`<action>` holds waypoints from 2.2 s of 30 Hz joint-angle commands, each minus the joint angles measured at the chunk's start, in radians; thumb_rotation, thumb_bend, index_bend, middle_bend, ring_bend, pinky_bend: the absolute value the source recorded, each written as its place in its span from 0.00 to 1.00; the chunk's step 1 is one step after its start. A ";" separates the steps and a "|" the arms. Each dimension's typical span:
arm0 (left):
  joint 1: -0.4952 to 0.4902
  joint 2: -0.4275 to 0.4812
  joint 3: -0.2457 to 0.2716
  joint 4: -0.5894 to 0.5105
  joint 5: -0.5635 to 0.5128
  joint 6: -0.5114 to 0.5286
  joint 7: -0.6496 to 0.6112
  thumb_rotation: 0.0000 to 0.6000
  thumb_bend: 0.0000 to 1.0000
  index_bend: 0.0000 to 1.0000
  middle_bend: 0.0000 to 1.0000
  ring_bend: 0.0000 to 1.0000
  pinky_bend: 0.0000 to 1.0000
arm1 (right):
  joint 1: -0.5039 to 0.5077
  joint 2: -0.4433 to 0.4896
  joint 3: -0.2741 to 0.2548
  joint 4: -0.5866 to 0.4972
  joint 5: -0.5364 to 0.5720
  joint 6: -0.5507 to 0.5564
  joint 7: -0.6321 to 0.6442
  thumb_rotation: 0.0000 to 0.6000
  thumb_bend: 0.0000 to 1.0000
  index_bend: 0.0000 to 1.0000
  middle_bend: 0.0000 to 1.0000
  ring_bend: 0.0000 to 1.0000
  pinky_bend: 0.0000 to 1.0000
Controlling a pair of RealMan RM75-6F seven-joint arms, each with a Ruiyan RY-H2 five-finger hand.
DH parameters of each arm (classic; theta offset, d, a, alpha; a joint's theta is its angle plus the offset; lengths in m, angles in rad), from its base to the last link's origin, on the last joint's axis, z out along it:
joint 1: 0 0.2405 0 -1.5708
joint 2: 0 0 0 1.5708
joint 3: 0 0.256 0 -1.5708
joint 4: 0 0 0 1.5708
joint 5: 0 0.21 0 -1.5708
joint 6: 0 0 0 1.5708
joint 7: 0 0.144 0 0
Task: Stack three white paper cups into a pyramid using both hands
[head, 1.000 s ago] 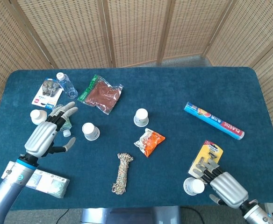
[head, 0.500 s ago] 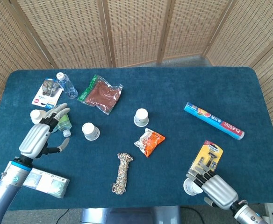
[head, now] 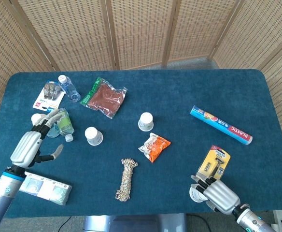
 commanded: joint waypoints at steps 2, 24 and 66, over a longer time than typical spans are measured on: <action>0.014 0.002 0.000 0.005 0.005 0.013 -0.013 1.00 0.46 0.00 0.00 0.00 0.02 | 0.005 0.000 -0.002 -0.002 0.003 0.009 0.006 1.00 0.55 0.28 0.13 0.02 0.52; 0.050 0.005 -0.006 0.026 0.046 0.032 -0.050 1.00 0.46 0.01 0.00 0.00 0.05 | 0.074 0.070 0.082 -0.159 0.078 0.051 0.052 1.00 0.55 0.31 0.17 0.09 0.59; 0.175 0.050 0.098 0.008 0.252 0.149 -0.045 1.00 0.46 0.02 0.00 0.00 0.05 | 0.510 -0.139 0.409 -0.069 0.692 -0.316 -0.141 1.00 0.54 0.32 0.22 0.13 0.59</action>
